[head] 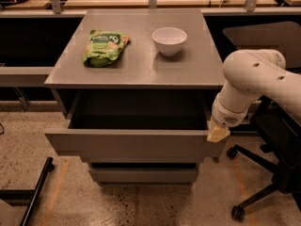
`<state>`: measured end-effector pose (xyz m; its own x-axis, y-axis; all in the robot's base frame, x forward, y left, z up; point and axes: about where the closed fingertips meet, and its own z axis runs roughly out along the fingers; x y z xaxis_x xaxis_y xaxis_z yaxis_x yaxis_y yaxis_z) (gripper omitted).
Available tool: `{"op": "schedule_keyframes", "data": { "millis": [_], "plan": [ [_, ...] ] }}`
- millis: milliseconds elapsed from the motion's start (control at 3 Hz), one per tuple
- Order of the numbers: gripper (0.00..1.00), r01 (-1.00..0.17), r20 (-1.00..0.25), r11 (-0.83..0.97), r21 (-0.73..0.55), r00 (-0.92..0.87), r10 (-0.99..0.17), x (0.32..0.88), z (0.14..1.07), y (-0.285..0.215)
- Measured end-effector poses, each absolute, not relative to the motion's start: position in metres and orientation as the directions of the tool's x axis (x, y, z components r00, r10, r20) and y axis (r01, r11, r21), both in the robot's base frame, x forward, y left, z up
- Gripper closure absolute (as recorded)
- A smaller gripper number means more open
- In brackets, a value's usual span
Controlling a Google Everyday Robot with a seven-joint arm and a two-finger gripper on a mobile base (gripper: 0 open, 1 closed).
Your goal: Close top drawer
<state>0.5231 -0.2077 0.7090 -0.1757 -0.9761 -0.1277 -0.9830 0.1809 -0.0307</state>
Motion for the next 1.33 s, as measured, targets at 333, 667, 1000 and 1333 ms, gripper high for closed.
{"op": "schedule_keyframes", "data": {
  "millis": [333,667,1000,1333],
  "plan": [
    [1.00,-0.984,-0.160,0.151,-0.095,-0.135,-0.978,0.553,0.715,-0.199],
    [1.00,-0.984,-0.160,0.151,-0.095,-0.135,-0.978,0.553,0.714,-0.199],
    [1.00,-0.981,-0.186,0.148,-0.125,-0.123,-0.975,0.572,0.704,-0.202],
    [1.00,-0.974,-0.234,0.146,-0.173,-0.104,-0.967,0.598,0.698,-0.204]
  ]
}}
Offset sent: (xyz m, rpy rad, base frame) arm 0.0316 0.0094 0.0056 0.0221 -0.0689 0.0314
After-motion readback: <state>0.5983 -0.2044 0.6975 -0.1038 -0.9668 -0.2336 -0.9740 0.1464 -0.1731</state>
